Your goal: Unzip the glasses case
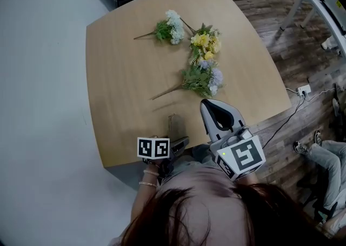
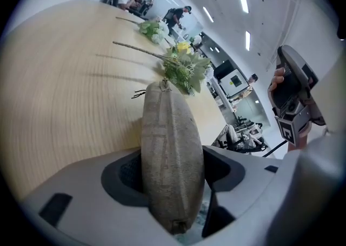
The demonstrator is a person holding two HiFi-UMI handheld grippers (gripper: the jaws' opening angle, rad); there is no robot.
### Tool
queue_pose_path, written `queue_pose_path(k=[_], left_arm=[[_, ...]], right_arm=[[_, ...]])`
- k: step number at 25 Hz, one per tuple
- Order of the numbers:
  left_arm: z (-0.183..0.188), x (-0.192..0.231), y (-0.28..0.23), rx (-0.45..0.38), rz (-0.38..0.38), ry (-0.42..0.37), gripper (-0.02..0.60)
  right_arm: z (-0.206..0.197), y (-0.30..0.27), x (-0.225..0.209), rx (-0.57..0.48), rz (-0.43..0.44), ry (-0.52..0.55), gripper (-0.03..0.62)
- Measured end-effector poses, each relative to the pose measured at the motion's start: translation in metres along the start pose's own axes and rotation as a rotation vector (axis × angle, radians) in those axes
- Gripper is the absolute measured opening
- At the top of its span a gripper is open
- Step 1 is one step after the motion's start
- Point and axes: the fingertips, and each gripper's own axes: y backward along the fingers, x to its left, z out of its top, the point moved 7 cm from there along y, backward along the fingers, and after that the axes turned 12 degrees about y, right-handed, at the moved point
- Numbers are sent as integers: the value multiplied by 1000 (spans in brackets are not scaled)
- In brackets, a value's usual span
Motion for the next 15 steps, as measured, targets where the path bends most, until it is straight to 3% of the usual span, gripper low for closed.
queue_pose_path(k=[4, 15], left_arm=[[0, -4, 2, 34, 61, -41, 285], [8, -23, 39, 135, 225, -266, 285]], right_arm=[[-4, -1, -2, 7, 16, -2, 15], [-14, -3, 5, 3, 72, -3, 17]])
